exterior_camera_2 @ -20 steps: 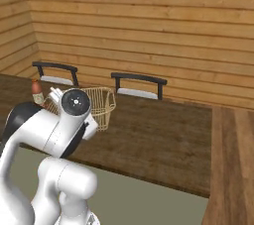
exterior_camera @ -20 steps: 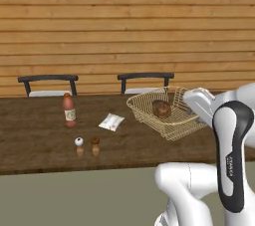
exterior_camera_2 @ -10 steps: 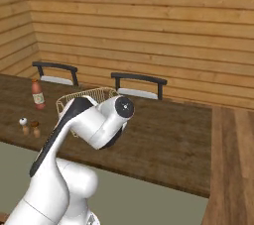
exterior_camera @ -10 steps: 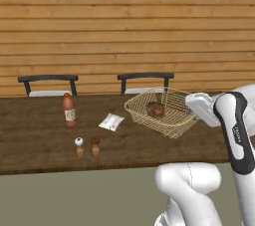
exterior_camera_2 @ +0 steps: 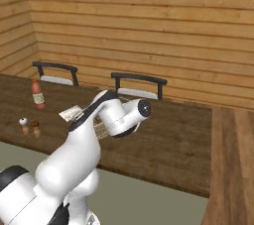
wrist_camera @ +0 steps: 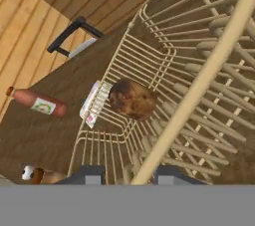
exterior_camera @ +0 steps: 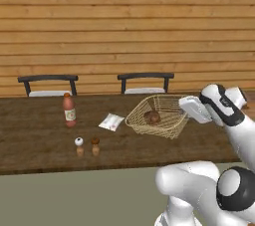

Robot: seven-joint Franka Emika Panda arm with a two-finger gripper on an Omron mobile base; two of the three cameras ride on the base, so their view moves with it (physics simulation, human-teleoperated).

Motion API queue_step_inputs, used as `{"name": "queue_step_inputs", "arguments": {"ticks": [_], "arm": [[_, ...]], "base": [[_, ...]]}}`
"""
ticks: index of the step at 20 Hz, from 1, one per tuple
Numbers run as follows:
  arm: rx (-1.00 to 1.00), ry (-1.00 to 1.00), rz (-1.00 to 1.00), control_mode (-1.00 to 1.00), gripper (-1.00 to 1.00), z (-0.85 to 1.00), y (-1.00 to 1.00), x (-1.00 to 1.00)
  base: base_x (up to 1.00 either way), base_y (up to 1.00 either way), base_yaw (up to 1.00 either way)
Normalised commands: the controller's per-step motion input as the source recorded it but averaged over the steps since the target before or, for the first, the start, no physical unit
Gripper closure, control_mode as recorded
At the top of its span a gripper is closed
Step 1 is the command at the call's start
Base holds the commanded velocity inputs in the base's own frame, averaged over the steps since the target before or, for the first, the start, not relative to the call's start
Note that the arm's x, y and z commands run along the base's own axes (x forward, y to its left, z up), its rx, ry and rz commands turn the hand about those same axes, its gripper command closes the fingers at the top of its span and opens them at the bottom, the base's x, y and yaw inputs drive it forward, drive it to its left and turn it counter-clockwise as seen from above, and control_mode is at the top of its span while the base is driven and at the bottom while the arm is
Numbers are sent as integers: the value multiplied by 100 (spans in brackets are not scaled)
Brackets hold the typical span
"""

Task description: Open the cabinet, pick up the bread from the cabinet and place it in the basket. Then move the basket to the dining counter.

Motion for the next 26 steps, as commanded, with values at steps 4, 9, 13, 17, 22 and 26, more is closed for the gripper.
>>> {"name": "queue_step_inputs", "arguments": {"ticks": [4, 9, 13, 17, 22, 26], "arm": [[2, 0, 0, -100, 100, -51, -2, 73], [0, 0, 0, -100, 100, -60, 1, 62], [0, 0, 0, -100, 100, -77, -6, 26], [0, 0, 0, -100, 100, -27, -29, 3], [1, 0, 0, -100, 100, 4, -5, -6], [0, 0, 0, -100, 100, 1, 1, 0]], "base": [[0, 0, 0], [0, 0, 0], [0, 0, 0], [0, 0, 0], [0, 0, 0], [0, 0, 0]]}}
